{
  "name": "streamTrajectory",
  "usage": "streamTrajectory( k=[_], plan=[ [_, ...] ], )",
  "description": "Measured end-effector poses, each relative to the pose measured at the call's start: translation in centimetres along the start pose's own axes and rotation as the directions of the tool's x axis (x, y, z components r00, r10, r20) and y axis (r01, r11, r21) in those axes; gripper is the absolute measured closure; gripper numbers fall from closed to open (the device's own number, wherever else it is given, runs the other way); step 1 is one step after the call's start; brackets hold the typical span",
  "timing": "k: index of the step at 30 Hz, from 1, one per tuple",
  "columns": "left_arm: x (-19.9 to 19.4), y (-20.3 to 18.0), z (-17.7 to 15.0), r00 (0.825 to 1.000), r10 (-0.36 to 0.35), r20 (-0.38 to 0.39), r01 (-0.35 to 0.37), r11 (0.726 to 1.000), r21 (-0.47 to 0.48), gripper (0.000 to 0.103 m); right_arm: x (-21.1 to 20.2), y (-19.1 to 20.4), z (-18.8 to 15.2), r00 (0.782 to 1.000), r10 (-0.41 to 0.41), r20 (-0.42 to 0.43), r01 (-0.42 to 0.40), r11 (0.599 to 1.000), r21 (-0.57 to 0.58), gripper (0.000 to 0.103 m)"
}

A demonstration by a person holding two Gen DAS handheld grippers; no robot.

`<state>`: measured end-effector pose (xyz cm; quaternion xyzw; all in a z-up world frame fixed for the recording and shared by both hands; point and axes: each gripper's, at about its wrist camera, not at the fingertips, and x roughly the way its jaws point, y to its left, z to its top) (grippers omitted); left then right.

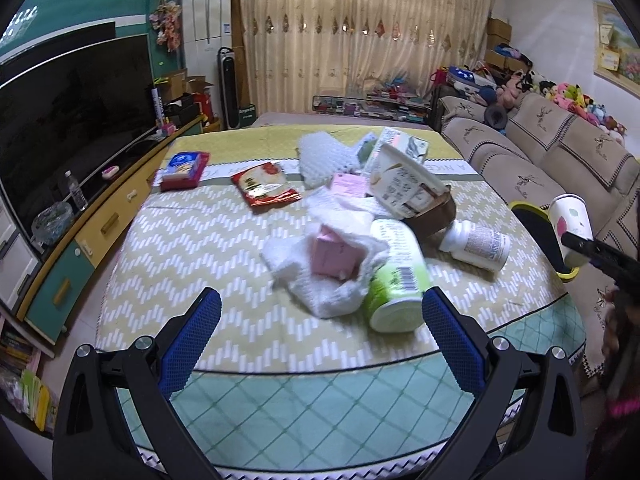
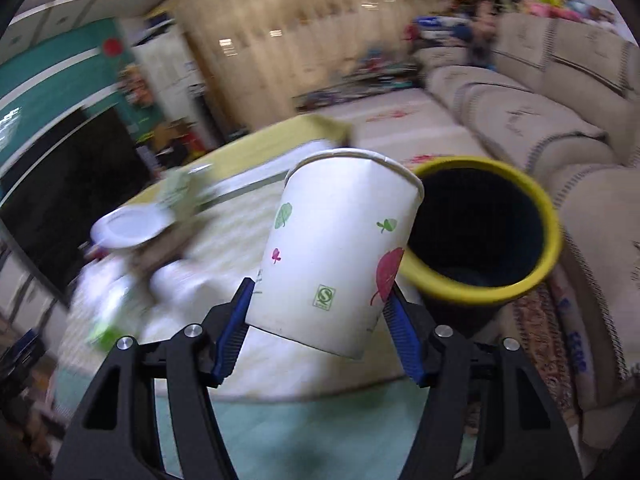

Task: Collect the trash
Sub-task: 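Carry the cup with the right gripper over the bin and release, then grasp the white plastic bowl with the left gripper and drop it into the bin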

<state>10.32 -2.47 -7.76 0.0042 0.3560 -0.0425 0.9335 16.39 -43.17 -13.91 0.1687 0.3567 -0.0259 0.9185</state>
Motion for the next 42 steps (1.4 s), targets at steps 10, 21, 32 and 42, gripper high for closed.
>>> streamTrajectory(
  k=[10,21,32,42],
  plan=[
    [3.5,-3.1,2.2,0.999,-0.032,-0.042,0.032,0.999,0.02,0.004,8.9,-8.5,5.0,0.977,-0.189,-0.099,0.196,0.978,0.069,0.041],
    [7.1,-4.9,6.7,0.996,-0.046,-0.07,0.049,0.998,0.034,0.004,9.4,-9.7,5.3,0.971,-0.222,-0.089,0.229,0.971,0.074,0.028],
    [12.1,-6.9,14.9,0.984,-0.038,-0.174,0.065,0.986,0.153,0.022,7.4,-9.4,4.8,0.972,-0.219,-0.08,0.224,0.973,0.057,0.026],
    [17.0,-8.0,16.7,0.925,0.004,-0.38,0.103,0.96,0.262,0.078,6.9,-9.6,4.4,0.973,-0.212,-0.096,0.217,0.975,0.051,0.025]
  ],
)
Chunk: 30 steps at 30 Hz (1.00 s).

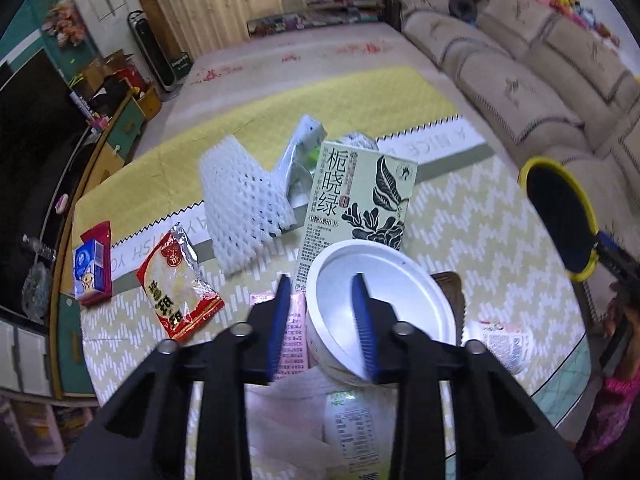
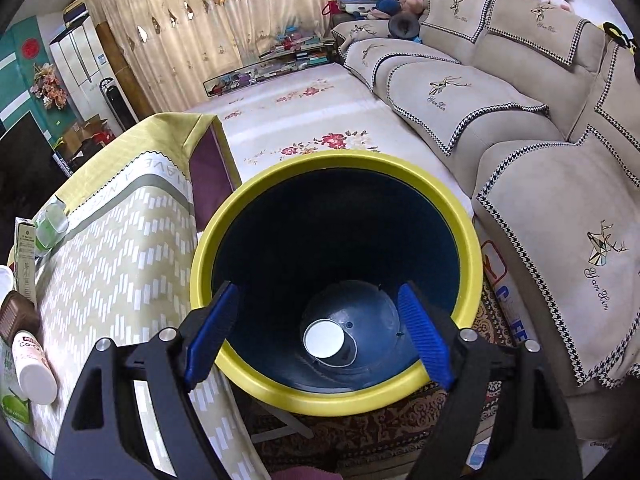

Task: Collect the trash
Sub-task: 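Grasp the white plastic bowl with the left gripper and drop it into the bin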

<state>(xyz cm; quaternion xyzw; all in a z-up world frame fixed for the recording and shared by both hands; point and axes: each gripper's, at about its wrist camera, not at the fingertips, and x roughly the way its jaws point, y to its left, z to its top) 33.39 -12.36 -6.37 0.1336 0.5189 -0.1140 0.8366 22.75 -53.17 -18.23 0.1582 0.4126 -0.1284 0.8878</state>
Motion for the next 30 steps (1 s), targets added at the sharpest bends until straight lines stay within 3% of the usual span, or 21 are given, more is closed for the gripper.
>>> streamTrajectory(
  k=[6,8,18,23,30],
  plan=[
    [0.7,-0.5,-0.3,0.998,0.053,-0.031,-0.051,0.997,0.065,0.092,-0.5,0.0,-0.4,1.0,0.013,-0.003,-0.013,1.0,-0.001,0.025],
    [0.4,-0.5,-0.6,0.998,0.053,-0.02,-0.052,0.996,0.068,0.093,-0.6,0.0,-0.5,1.0,0.019,-0.003,-0.019,1.0,-0.002,0.025],
    [-6.8,-1.0,-0.7,0.982,0.038,0.183,-0.047,0.998,0.046,0.095,-2.9,-0.6,-1.0,0.997,0.071,0.034,-0.072,0.997,0.026,0.025],
    [-9.5,-5.6,0.6,0.967,-0.055,0.25,0.023,0.991,0.129,0.095,-4.4,-1.9,-1.5,0.995,0.069,0.067,-0.072,0.996,0.046,0.025],
    [-7.8,-16.2,3.3,0.947,-0.234,0.218,0.166,0.943,0.29,0.095,-7.0,-5.1,-3.1,0.994,0.031,0.105,-0.039,0.996,0.082,0.025]
  ],
)
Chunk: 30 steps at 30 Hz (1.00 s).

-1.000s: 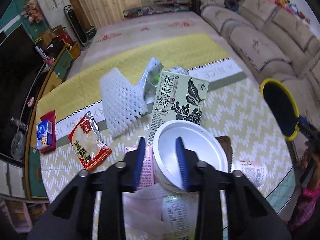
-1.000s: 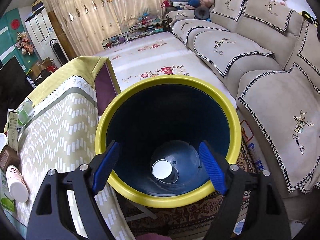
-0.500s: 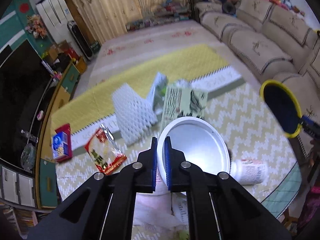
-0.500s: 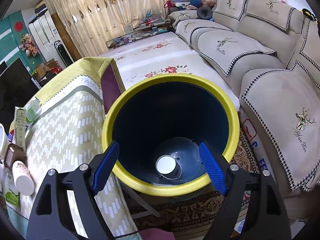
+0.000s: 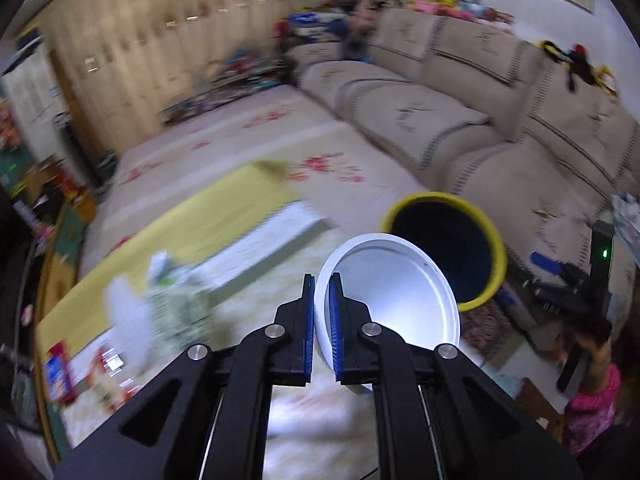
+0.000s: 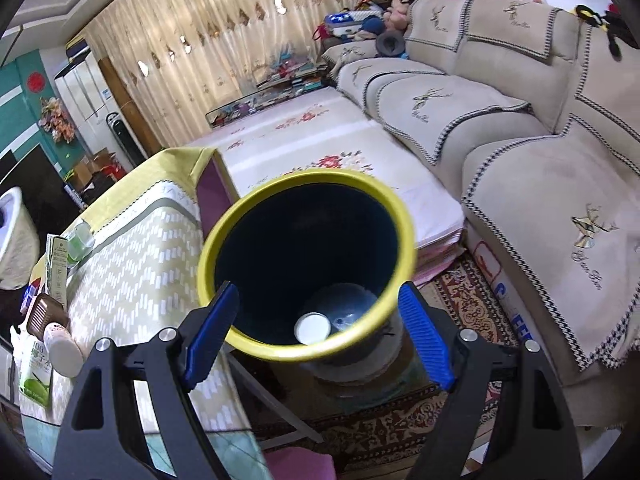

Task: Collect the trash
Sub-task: 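Grasp the white plastic bowl with the left gripper and drop it into the bin, then reach the right gripper to the white supplement bottle and grasp it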

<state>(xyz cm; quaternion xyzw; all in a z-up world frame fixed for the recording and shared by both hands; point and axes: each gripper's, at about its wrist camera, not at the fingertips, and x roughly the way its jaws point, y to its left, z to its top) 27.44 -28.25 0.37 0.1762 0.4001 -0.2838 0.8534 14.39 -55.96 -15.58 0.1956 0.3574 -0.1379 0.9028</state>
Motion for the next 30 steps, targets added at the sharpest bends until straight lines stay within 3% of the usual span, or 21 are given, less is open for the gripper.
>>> streamTrajectory(
  k=[7,14,17,18,21,24,26,28,30],
  plan=[
    [8.2,-9.5,4.8,0.993,-0.106,-0.053,0.11,0.991,0.082,0.095,-1.6,-4.7,-1.4,0.999,-0.043,-0.011,0.044,0.997,0.06,0.023],
    [15.6,-13.7,6.7,0.984,-0.125,-0.125,0.134,0.988,0.071,0.094,-1.7,-7.3,-2.3,0.998,-0.052,-0.029,0.055,0.993,0.107,0.023],
    [17.5,-14.2,6.7,0.984,-0.108,-0.139,0.116,0.992,0.054,0.084,-1.5,-7.4,-2.4,0.998,-0.042,-0.038,0.046,0.993,0.11,0.022],
    [17.7,-14.2,6.6,0.985,-0.103,-0.136,0.111,0.993,0.051,0.075,-1.4,-7.4,-2.4,0.999,-0.038,-0.039,0.042,0.993,0.11,0.022],
    [16.6,-13.3,6.2,0.989,-0.096,-0.115,0.1,0.994,0.032,0.068,-1.3,-7.1,-2.5,0.999,-0.017,-0.04,0.021,0.994,0.105,0.022],
    [13.1,-11.4,5.6,0.991,-0.113,-0.066,0.113,0.994,-0.002,0.06,-1.3,-6.1,-2.7,0.999,0.003,-0.042,0.001,0.996,0.09,0.022],
    [9.2,-9.8,4.6,0.992,-0.125,-0.008,0.125,0.992,-0.034,0.056,-1.3,-5.3,-2.8,0.999,0.023,-0.046,-0.019,0.997,0.081,0.022],
    [5.3,-8.4,3.3,0.991,-0.119,0.059,0.122,0.991,-0.058,0.04,-1.3,-4.1,-3.0,0.998,0.049,-0.049,-0.046,0.997,0.065,0.021],
    [1.5,-6.8,1.6,0.988,-0.086,0.127,0.097,0.992,-0.079,0.033,-1.3,-2.2,-3.2,0.995,0.081,-0.059,-0.079,0.996,0.034,0.02]
  ],
)
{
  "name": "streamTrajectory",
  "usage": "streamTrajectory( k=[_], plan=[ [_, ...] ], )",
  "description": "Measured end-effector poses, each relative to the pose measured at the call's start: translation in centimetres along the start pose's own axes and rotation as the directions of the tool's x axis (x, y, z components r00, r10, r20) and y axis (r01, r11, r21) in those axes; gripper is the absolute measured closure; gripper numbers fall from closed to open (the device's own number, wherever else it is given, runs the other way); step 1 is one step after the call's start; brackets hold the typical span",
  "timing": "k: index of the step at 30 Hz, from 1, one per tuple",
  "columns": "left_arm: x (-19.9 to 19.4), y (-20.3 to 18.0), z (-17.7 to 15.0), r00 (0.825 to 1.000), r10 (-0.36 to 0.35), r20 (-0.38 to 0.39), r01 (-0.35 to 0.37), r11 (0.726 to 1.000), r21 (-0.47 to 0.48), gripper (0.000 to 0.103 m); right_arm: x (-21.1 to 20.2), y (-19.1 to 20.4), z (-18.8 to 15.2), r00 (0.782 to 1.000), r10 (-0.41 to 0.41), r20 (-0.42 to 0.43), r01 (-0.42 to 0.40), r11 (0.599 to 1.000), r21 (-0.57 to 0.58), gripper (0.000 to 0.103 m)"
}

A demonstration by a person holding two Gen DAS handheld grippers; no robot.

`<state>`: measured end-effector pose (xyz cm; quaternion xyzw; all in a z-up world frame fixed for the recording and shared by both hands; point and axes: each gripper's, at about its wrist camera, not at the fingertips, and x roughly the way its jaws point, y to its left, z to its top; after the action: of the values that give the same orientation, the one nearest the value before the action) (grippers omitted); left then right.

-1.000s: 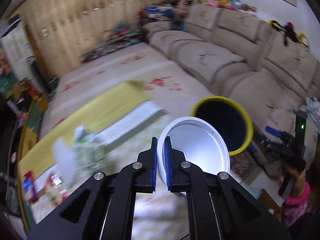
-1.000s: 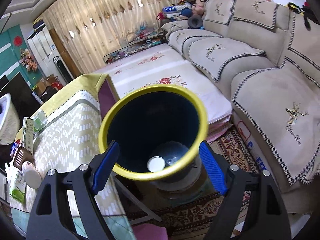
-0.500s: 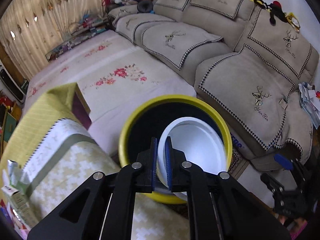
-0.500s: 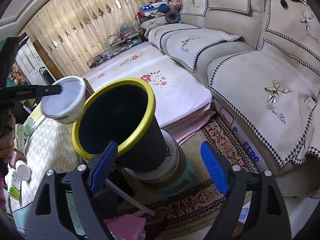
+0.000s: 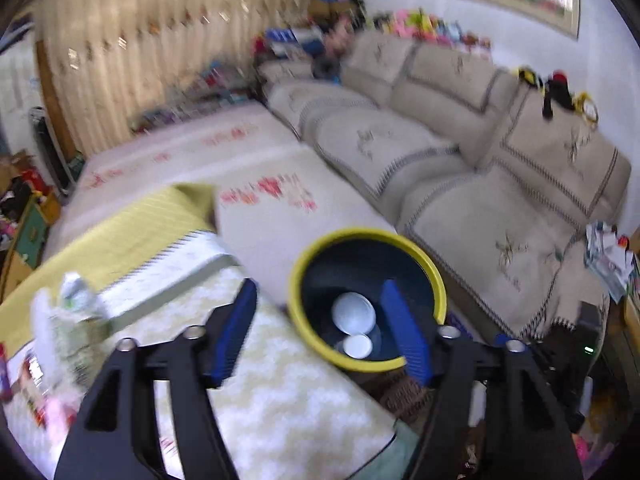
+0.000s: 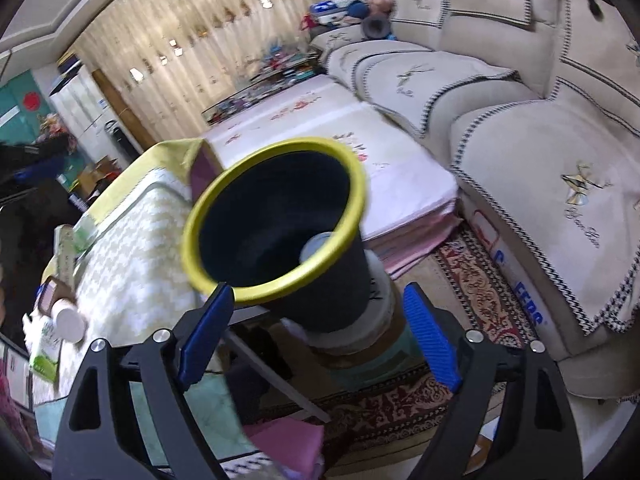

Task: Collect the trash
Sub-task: 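Reach the right gripper to the white supplement bottle and grasp it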

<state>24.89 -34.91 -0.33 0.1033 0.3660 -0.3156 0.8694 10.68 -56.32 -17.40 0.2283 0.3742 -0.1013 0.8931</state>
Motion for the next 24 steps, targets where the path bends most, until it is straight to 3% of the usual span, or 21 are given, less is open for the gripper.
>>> streamTrajectory(
  k=[4,10,12,15,18,24],
  plan=[
    [-8.0,4.3,-3.5,0.99,0.095,0.109,-0.085,0.992,-0.089,0.025,0.5,4.1,-0.7,0.998,0.064,-0.027,-0.066,0.994,-0.082,0.02],
    [-16.0,10.4,-10.3,0.946,0.283,0.157,-0.244,0.943,-0.228,0.019,1.0,12.1,-2.2,0.982,0.175,-0.076,-0.188,0.96,-0.21,0.019],
    [-17.6,12.1,-12.4,0.937,0.314,0.151,-0.267,0.926,-0.268,0.019,1.0,14.9,-2.8,0.973,0.213,-0.091,-0.229,0.946,-0.231,0.017],
    [-19.2,14.5,-15.4,0.931,0.338,0.136,-0.28,0.903,-0.325,0.019,1.3,18.5,-3.6,0.962,0.253,-0.106,-0.272,0.933,-0.238,0.016],
    [-19.8,16.5,-17.4,0.937,0.328,0.121,-0.266,0.894,-0.36,0.019,1.7,21.7,-4.8,0.954,0.277,-0.117,-0.298,0.922,-0.247,0.012],
    [-19.7,17.9,-19.5,0.948,0.295,0.119,-0.234,0.901,-0.366,0.019,3.5,26.5,-5.9,0.966,0.231,-0.119,-0.259,0.892,-0.37,0.012]
  ],
)
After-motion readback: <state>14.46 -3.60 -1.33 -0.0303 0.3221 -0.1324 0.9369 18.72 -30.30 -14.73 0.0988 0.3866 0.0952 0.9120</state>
